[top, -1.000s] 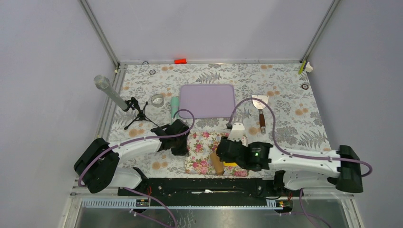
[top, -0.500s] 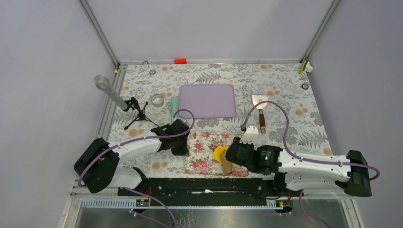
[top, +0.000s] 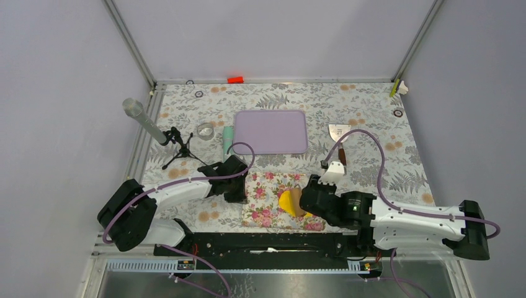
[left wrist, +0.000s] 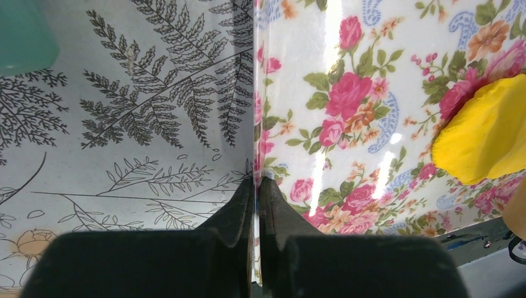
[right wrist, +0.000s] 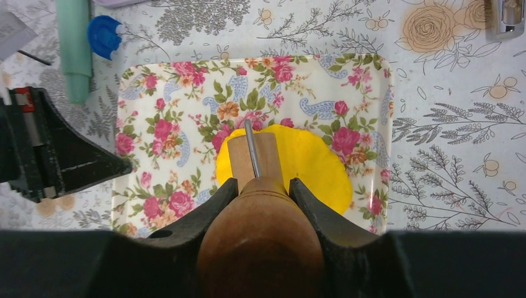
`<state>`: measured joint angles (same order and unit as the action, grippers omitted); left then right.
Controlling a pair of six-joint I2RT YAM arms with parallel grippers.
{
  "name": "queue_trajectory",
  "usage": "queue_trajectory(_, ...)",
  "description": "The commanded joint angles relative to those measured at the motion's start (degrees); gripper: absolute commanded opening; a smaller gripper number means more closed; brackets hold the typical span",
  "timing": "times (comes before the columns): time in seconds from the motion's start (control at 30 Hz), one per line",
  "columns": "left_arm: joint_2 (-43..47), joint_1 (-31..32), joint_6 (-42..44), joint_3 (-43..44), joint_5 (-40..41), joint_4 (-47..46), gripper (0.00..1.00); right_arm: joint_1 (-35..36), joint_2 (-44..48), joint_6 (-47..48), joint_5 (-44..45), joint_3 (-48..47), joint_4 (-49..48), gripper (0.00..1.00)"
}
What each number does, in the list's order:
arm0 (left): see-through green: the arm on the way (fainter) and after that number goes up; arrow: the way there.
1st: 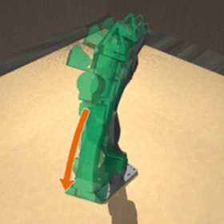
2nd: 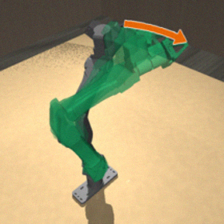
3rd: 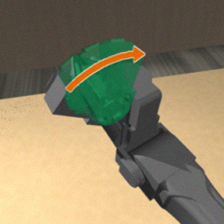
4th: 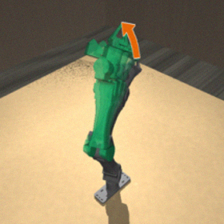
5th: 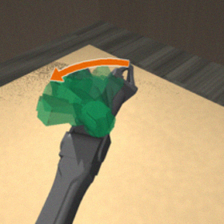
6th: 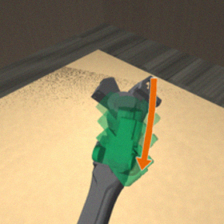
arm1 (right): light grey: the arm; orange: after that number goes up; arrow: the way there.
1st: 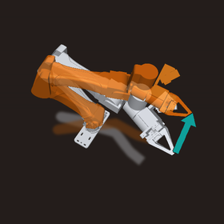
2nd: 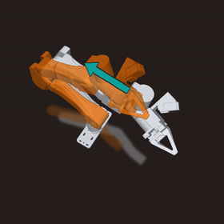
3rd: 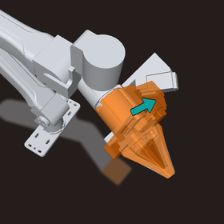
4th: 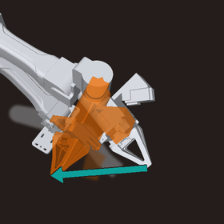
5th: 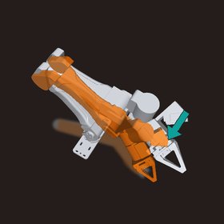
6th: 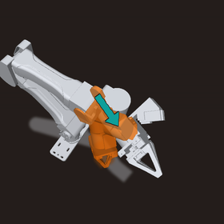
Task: Roll out the dumpling wrappers from the dough
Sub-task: Flatten out the dough on the work surface.
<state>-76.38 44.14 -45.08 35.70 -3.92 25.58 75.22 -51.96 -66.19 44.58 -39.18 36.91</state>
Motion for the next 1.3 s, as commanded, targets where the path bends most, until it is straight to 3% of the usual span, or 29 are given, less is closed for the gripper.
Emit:
queue_trajectory(0.0, -1.0, 0.1, 1.0, 2.3, -0.5, -0.4, 0.00, -0.2, -3.4, -0.6, 4.9, 0.9, -5.0, 0.00)
queue_trajectory(0.3, -0.4, 0.1, 1.2, 2.2, -0.4, 0.0, 0.00, -0.2, -6.8, -6.4, 2.1, 5.5, -5.6, 0.00)
queue_trajectory(0.8, 0.6, 0.1, 0.7, 1.3, -0.1, 0.0, 0.00, 1.3, -11.8, -5.5, 1.1, 11.7, -14.8, 0.00)
queue_trajectory(1.07, 0.1, 0.1, 0.4, 1.4, -0.2, -0.3, 0.00, 2.9, -12.6, -4.9, 3.1, 8.8, -16.7, 0.00)
queue_trajectory(1.27, 0.4, 0.1, 0.7, 1.8, 0.2, 0.4, 0.00, 2.9, -7.9, 1.1, 9.0, 0.5, -13.0, 0.00)
